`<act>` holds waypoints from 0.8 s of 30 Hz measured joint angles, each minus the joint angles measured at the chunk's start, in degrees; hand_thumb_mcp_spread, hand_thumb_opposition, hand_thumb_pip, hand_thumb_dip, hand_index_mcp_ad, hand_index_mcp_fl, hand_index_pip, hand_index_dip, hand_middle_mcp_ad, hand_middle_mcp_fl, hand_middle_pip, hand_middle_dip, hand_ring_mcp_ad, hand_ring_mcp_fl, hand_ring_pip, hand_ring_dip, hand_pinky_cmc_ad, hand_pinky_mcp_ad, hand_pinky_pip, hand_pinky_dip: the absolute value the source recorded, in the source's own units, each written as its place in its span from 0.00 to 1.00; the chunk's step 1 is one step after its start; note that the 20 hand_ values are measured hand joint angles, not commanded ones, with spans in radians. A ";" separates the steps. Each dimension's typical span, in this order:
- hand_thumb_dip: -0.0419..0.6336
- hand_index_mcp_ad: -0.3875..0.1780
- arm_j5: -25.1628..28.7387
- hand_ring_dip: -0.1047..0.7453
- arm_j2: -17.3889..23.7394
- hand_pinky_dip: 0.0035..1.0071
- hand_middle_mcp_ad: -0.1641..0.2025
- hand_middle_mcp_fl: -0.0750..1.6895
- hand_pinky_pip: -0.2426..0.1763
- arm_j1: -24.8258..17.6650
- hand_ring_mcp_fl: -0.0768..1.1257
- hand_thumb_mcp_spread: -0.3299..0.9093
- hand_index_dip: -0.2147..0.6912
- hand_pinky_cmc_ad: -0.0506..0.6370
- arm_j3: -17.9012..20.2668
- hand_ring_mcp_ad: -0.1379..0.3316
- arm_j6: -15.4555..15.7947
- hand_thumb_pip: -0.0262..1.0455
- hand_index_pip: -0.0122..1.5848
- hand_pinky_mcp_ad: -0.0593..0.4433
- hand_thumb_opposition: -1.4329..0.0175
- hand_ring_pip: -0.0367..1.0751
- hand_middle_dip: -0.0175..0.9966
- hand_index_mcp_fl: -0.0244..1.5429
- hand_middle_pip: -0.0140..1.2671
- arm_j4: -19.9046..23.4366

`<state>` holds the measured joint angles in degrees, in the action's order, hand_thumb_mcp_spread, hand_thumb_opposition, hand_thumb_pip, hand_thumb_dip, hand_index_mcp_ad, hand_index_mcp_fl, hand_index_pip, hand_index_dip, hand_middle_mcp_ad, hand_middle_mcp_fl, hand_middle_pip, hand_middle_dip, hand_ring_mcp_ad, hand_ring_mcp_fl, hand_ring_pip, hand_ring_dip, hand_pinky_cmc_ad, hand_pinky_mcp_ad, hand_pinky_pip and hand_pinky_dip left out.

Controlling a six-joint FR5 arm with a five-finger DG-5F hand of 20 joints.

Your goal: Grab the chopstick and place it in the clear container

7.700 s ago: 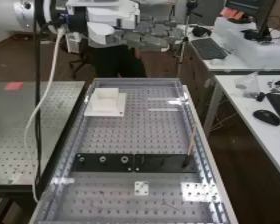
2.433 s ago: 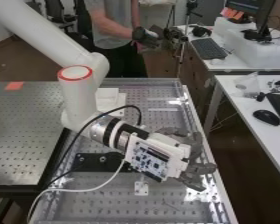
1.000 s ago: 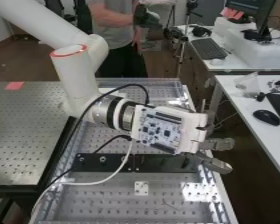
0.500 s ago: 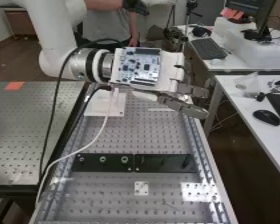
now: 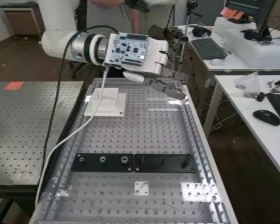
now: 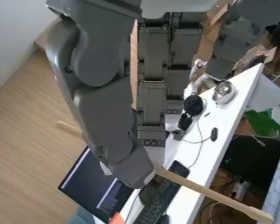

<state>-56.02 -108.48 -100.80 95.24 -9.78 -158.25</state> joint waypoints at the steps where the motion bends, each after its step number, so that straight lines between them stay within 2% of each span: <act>1: 0.49 0.54 1.75 0.67 -0.25 0.15 0.61 0.82 0.58 -1.21 0.60 0.91 0.59 0.75 -0.26 0.28 -0.48 0.46 0.23 0.63 0.22 0.14 0.63 0.84 0.14 -0.44; 7: 0.49 0.54 10.82 0.66 -3.01 0.15 0.61 0.81 0.58 -6.65 0.60 0.91 0.60 0.75 -3.48 0.28 -4.86 0.46 0.23 0.64 0.22 0.14 0.63 0.84 0.15 -4.60; 10: 0.49 0.54 15.11 0.67 -5.05 0.15 0.61 0.81 0.60 -8.85 0.60 0.91 0.60 0.75 -5.92 0.28 -7.72 0.46 0.23 0.64 0.22 0.14 0.63 0.84 0.15 -8.62; 12: 0.49 0.54 16.34 0.67 -5.75 0.15 0.60 0.81 0.60 -9.43 0.60 0.91 0.60 0.75 -6.72 0.28 -9.29 0.46 0.23 0.64 0.22 0.14 0.63 0.84 0.15 -10.32; 19: 0.49 0.54 21.72 0.66 -7.90 0.15 0.61 0.81 0.61 -12.47 0.62 0.91 0.60 0.74 -8.62 0.28 -18.37 0.46 0.23 0.64 0.21 0.14 0.62 0.84 0.14 -18.96; 22: 0.49 0.54 22.85 0.67 -8.45 0.15 0.61 0.81 0.62 -13.60 0.62 0.91 0.60 0.74 -9.16 0.28 -21.20 0.46 0.23 0.65 0.21 0.14 0.62 0.84 0.14 -21.30; 24: 0.49 0.54 22.97 0.67 -8.63 0.15 0.61 0.82 0.62 -14.07 0.62 0.90 0.60 0.75 -9.40 0.28 -21.65 0.46 0.23 0.65 0.21 0.14 0.62 0.84 0.14 -21.68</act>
<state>-33.05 -117.11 -114.86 85.84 -31.43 -179.94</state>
